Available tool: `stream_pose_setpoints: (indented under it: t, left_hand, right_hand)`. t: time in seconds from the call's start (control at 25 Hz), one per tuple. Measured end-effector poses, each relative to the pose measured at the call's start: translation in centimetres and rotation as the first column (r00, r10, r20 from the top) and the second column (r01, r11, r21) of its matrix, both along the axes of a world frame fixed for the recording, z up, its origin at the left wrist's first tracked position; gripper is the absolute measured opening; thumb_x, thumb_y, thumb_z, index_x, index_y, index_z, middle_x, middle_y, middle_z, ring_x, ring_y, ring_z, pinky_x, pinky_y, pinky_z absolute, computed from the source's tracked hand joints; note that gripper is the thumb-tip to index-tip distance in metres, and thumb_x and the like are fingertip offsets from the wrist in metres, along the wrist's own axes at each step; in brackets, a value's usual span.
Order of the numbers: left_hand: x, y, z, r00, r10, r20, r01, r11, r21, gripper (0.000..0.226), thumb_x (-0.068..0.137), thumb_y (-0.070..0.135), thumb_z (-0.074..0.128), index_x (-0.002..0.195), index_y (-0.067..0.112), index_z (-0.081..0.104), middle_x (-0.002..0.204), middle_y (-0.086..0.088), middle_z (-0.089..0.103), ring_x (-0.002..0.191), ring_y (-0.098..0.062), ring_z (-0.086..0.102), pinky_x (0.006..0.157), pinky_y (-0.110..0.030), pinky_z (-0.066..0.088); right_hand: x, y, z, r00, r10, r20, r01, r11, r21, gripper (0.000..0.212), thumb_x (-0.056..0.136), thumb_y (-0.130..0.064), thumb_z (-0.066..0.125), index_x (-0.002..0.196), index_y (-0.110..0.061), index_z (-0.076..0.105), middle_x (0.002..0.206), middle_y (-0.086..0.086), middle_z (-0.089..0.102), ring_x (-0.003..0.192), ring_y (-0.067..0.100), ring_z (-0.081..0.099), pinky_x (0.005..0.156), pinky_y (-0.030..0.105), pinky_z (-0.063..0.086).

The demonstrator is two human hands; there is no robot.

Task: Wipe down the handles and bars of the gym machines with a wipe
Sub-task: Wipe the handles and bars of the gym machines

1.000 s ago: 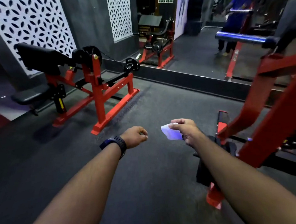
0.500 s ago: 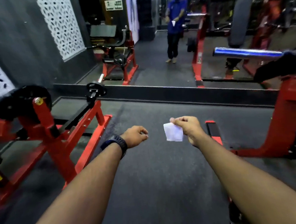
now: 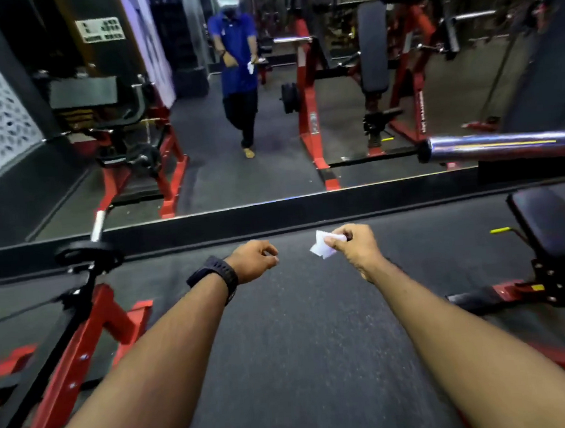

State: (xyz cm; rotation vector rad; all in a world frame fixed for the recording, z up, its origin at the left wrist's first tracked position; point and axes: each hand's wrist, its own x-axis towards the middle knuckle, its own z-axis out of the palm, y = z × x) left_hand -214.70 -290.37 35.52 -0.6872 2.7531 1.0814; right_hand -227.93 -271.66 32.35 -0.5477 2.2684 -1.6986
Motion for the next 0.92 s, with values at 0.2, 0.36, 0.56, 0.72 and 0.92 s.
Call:
stream_pose_setpoints:
  t: [0.2, 0.36, 0.56, 0.72, 0.92]
  left_hand:
    - [-15.7, -8.0, 0.5, 0.984, -0.178, -0.016, 0.177, 0.984, -0.029, 0.015, 0.093, 0.016, 0.062, 0.107, 0.014, 0.066, 0.108, -0.012, 0.069, 0.087, -0.023, 0.062, 0.088, -0.034, 0.051]
    - [-29.8, -12.5, -0.2, 0.919, -0.393, -0.026, 0.391, 0.918, -0.073, 0.023, 0.094, 0.016, 0.061, 0.115, 0.010, 0.066, 0.114, -0.009, 0.068, 0.107, -0.026, 0.063, 0.091, -0.029, 0.047]
    - [-45.9, -15.0, 1.0, 0.747, -0.664, 0.025, 0.661, 0.740, -0.122, 0.026, 0.094, 0.015, 0.060, 0.118, 0.006, 0.065, 0.120, -0.009, 0.066, 0.105, -0.017, 0.060, 0.080, -0.018, 0.039]
    - [-57.3, -13.4, 1.9, 0.638, -0.770, -0.007, 0.765, 0.634, -0.116, 0.024, 0.094, 0.015, 0.061, 0.116, 0.006, 0.065, 0.104, -0.004, 0.064, 0.091, -0.015, 0.057, 0.077, -0.020, 0.041]
    - [-72.1, -7.5, 0.2, 0.448, -0.894, -0.025, 0.889, 0.449, -0.095, 0.015, 0.092, 0.019, 0.064, 0.107, 0.017, 0.066, 0.093, -0.003, 0.064, 0.080, -0.015, 0.056, 0.075, -0.022, 0.042]
  right_hand:
    - [-12.3, -5.1, 1.0, 0.967, -0.214, -0.140, 0.221, 0.974, 0.037, 0.027, 0.085, -0.015, 0.071, 0.064, -0.023, 0.056, 0.065, -0.008, 0.056, 0.059, 0.005, 0.046, 0.057, 0.022, 0.037]
    - [-22.5, -8.7, -0.4, 0.876, -0.468, -0.116, 0.470, 0.883, -0.010, 0.015, 0.092, -0.023, 0.063, 0.081, -0.017, 0.055, 0.072, -0.011, 0.053, 0.065, 0.005, 0.046, 0.059, 0.021, 0.037]
    - [-32.7, -11.3, -0.3, 0.693, -0.721, 0.032, 0.721, 0.690, -0.070, 0.019, 0.094, -0.025, 0.060, 0.080, -0.015, 0.053, 0.069, -0.001, 0.055, 0.065, 0.016, 0.051, 0.061, 0.030, 0.042]
    - [-39.0, -10.3, 1.4, 0.491, -0.846, 0.207, 0.871, 0.472, -0.137, 0.023, 0.100, -0.026, 0.051, 0.082, -0.013, 0.054, 0.067, -0.001, 0.052, 0.066, 0.019, 0.049, 0.052, 0.024, 0.035]
    - [-47.9, -6.8, 0.5, 0.306, -0.760, 0.574, 0.951, 0.212, -0.225, 0.019, 0.095, -0.015, 0.053, 0.076, -0.019, 0.054, 0.065, 0.001, 0.054, 0.056, 0.012, 0.049, 0.055, 0.022, 0.036]
